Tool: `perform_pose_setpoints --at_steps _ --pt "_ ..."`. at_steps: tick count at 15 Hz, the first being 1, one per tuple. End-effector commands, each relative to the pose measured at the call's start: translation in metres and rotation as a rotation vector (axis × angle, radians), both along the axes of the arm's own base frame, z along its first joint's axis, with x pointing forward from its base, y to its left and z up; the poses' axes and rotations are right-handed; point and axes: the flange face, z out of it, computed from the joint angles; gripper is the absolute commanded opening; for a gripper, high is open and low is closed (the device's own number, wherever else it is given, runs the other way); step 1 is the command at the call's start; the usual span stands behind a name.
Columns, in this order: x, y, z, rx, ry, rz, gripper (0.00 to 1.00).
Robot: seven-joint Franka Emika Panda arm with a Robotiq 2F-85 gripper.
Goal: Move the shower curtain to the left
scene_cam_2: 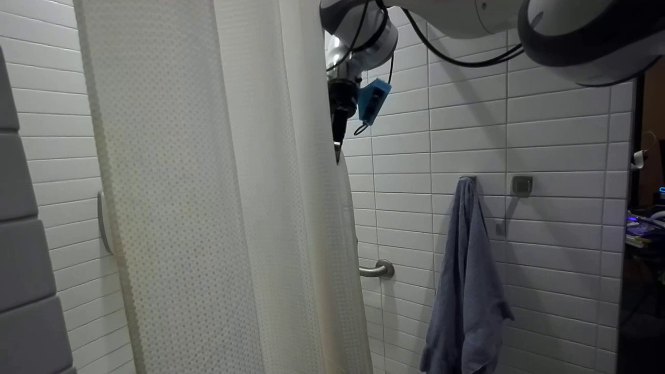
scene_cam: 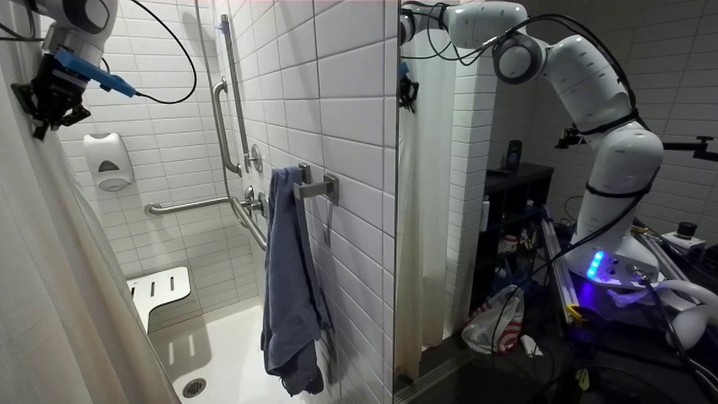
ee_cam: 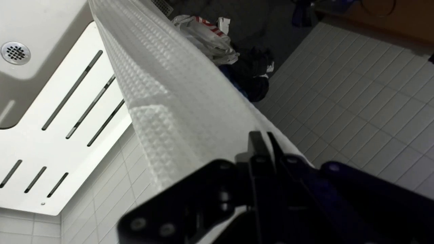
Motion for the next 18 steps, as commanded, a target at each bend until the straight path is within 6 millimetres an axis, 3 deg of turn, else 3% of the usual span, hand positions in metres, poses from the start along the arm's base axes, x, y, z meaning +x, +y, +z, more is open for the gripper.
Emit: perform_pose_setpoints --at_steps 1,12,18 --pt "0.001 0.024 -0.021 -0.055 0.021 0.102 0.0" --pt "0.029 0.079 -0.024 0.119 -0.15 0.097 0.0" --pt "0.013 0.124 -0.03 0.222 -0.133 0.206 0.0"
